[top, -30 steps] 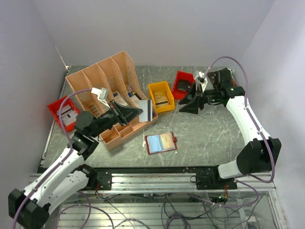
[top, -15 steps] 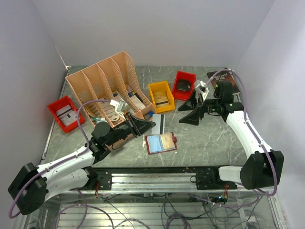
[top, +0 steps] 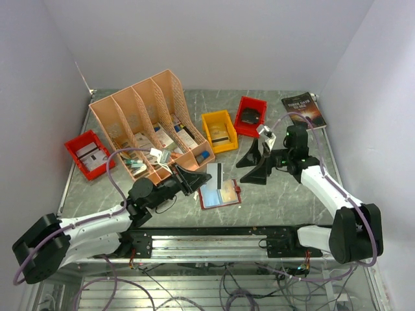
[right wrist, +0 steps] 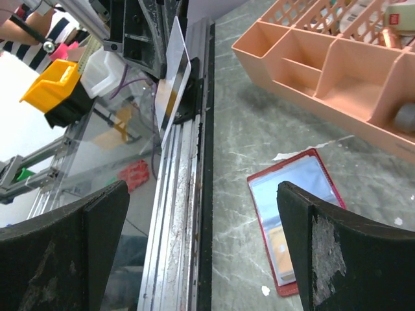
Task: Put the credit cards into the card holder
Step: Pick up the credit card from the storage box.
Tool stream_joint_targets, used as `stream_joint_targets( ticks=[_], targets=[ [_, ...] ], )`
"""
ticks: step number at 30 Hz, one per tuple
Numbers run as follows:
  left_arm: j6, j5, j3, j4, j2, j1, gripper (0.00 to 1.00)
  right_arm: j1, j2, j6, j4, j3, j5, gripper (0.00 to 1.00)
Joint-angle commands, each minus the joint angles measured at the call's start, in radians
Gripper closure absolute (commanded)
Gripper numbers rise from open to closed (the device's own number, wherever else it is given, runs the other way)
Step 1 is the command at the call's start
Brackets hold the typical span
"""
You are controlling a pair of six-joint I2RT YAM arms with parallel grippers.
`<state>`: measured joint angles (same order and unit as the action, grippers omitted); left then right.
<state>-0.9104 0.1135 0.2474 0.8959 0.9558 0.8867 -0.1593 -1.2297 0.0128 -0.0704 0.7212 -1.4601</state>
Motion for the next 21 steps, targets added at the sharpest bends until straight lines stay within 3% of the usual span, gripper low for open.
stream_joint_targets(
  ticks=[1, 6, 12, 15, 21],
  targets=[
    [0.048, -0.141, 0.019, 0.176, 0.056, 0.049, 0.93, -0.066, -0.015, -0.178, 0.213, -0.021, 0.038, 0.05],
    [0.091, -0.249, 0.039, 0.298, 0.146, 0.128, 0.93, -0.128, -0.035, -0.453, 0.494, -0.09, 0.081, 0.13],
    [0.113, -0.323, 0.047, 0.414, 0.226, 0.176, 0.93, -0.173, -0.046, -0.537, 0.539, -0.088, 0.099, 0.25],
    [0.118, -0.329, 0.053, 0.444, 0.256, 0.18, 0.93, -0.193, -0.052, -0.58, 0.588, -0.097, 0.09, 0.39],
    [0.122, -0.331, 0.049, 0.488, 0.281, 0.181, 0.93, -0.216, -0.062, -0.592, 0.609, -0.088, 0.061, 0.8]
  ],
)
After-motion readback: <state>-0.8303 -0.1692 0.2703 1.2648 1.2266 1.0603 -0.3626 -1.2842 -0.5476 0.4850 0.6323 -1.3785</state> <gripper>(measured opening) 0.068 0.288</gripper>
